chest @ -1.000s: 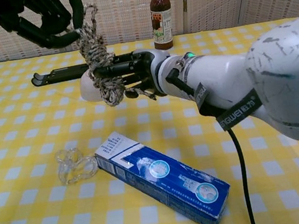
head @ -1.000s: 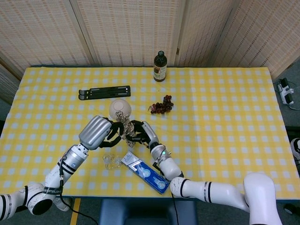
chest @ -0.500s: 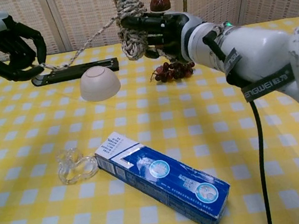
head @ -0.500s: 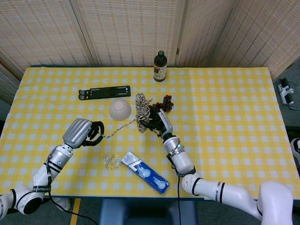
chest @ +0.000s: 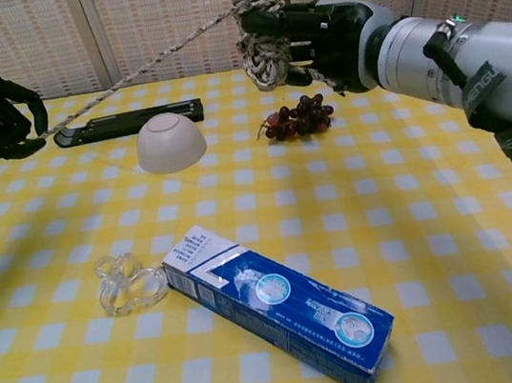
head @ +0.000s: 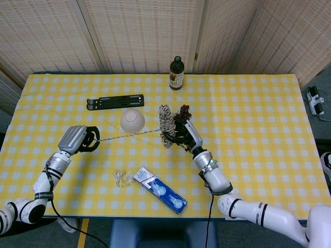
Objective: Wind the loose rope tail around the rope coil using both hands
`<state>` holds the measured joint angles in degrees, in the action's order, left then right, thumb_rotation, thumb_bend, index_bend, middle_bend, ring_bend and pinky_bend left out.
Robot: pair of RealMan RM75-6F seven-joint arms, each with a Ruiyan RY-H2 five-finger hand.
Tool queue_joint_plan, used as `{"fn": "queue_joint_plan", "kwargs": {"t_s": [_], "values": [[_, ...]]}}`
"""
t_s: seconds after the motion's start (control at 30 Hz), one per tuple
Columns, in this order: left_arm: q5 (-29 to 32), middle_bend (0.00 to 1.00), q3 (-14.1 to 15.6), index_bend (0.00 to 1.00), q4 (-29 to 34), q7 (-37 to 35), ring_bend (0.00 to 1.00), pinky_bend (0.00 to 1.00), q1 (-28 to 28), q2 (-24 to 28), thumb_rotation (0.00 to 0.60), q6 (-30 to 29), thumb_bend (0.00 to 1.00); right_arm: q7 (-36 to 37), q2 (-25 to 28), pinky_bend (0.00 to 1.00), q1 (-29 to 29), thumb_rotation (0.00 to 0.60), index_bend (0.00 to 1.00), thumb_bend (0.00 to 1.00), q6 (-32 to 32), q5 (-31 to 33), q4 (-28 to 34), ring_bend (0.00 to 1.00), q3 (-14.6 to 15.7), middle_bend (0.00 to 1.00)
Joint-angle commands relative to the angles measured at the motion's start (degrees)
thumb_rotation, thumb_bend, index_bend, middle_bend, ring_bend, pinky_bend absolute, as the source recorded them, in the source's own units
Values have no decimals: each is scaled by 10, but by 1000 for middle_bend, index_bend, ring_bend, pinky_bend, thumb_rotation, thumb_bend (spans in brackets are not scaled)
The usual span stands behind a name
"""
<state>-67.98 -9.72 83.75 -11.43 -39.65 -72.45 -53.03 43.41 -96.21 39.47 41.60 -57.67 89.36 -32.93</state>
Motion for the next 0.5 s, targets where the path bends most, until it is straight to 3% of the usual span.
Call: {"fn": "queue_joint_plan", "kwargs": {"t_s": [0.03,0.37,0.5], "values": [[8,879,-5,661,-8,3,767,705,-2,-4,600,7,525,-1,11,868,-4,600,996,511,-4,-18,4,988,10,858],[20,880,-10,663,-7,57,763,704,-14,-2,600,23,524,-9,35,868,-8,600,996,511,18,-102,14,988,44,858],[3,880,-19,663,11,74,760,704,-21,9,600,9,524,-48,44,868,0,600,996,510,31,-141,11,987,66,858]]}}
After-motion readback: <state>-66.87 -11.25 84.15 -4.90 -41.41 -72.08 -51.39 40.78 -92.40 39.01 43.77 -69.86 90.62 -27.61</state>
